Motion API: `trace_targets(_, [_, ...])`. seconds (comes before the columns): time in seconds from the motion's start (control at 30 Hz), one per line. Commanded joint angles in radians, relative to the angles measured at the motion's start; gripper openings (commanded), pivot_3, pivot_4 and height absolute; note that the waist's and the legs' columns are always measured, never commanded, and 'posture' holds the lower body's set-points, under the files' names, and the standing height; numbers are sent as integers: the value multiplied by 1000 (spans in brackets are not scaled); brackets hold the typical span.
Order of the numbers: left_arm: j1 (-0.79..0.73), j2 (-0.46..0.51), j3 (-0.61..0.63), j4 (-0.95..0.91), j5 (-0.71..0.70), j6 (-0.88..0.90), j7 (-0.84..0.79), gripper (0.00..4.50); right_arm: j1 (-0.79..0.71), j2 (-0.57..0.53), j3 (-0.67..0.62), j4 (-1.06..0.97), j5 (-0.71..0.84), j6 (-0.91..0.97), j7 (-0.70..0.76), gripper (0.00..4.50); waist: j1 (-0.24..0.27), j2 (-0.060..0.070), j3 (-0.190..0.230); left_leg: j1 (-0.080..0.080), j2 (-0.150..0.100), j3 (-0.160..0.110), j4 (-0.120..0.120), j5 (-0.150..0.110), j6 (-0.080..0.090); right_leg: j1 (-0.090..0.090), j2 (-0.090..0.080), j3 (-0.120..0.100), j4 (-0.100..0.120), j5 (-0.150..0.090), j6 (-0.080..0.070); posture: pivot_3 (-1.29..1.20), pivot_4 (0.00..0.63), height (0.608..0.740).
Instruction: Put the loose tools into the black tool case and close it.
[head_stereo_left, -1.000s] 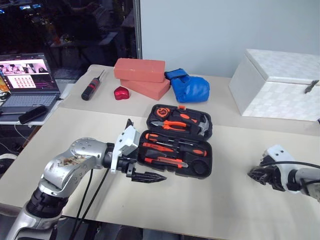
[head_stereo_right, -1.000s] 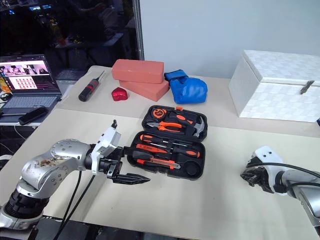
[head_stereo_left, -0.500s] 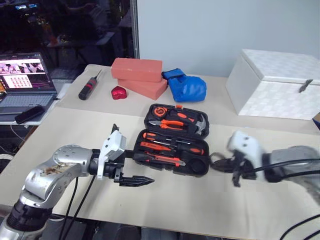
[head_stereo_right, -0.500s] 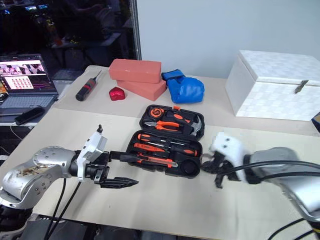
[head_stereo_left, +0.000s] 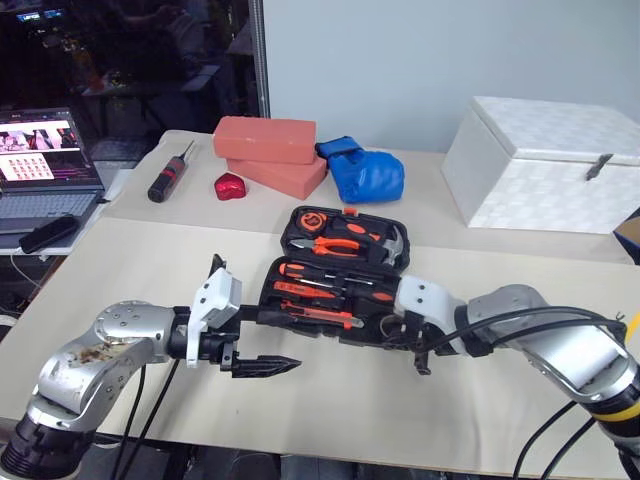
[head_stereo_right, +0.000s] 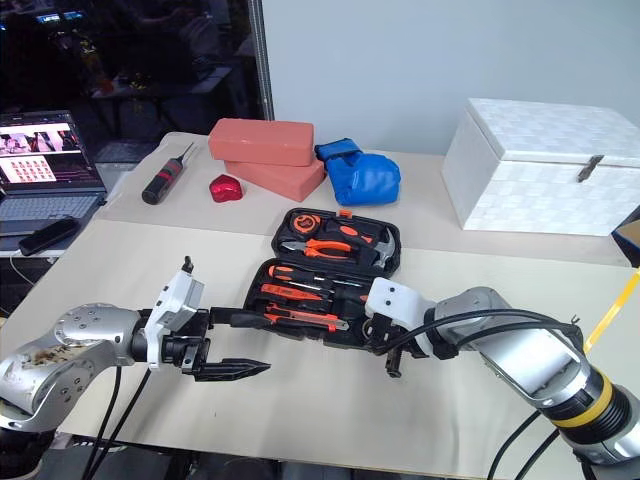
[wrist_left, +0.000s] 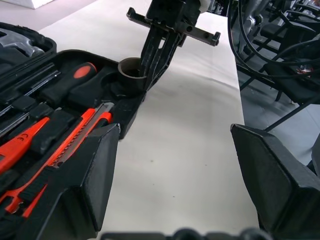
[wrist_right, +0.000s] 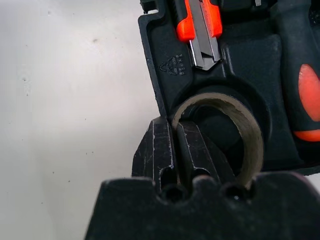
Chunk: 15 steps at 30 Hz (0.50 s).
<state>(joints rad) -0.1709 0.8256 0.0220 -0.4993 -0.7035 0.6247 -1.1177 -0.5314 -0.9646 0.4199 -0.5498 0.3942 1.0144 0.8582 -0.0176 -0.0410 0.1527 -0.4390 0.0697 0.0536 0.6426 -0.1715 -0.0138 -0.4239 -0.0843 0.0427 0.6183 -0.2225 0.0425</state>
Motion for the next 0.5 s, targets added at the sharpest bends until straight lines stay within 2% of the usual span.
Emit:
trace_targets(0.03, [17, 13, 39, -42, -3, -21, 13, 3799, -43, -11, -36, -13, -9, -8, 29, 78, 0, 0, 0, 0, 0, 0, 0, 0, 0, 0, 0, 0, 0, 0, 0, 0, 150, 740])
trace_targets(0.23, [40, 16, 39, -46, 2, -34, 16, 3799, -98, 5, -59, -29, 29, 19, 68, 78, 5, 1, 0, 0, 0, 1, 0, 1, -1, -1, -1, 0, 1, 0, 0, 0, 150, 740])
trace_targets(0.33, [41, 18, 41, -41, 3, -40, 14, 3799, -110, 29, -3, 24, -24, -15, 63, 78, 5, 1, 0, -1, 0, 1, 0, 5, 6, -1, -1, 0, 2, -1, 1, 0, 150, 740])
trace_targets(0.5, [44, 23, 46, -35, 6, -47, 8, 3799, -106, 47, 50, 99, -83, -63, 80, 78, 5, 1, 0, -4, 0, 1, -1, 4, 6, -3, -1, 0, 1, 0, -2, 0, 150, 740])
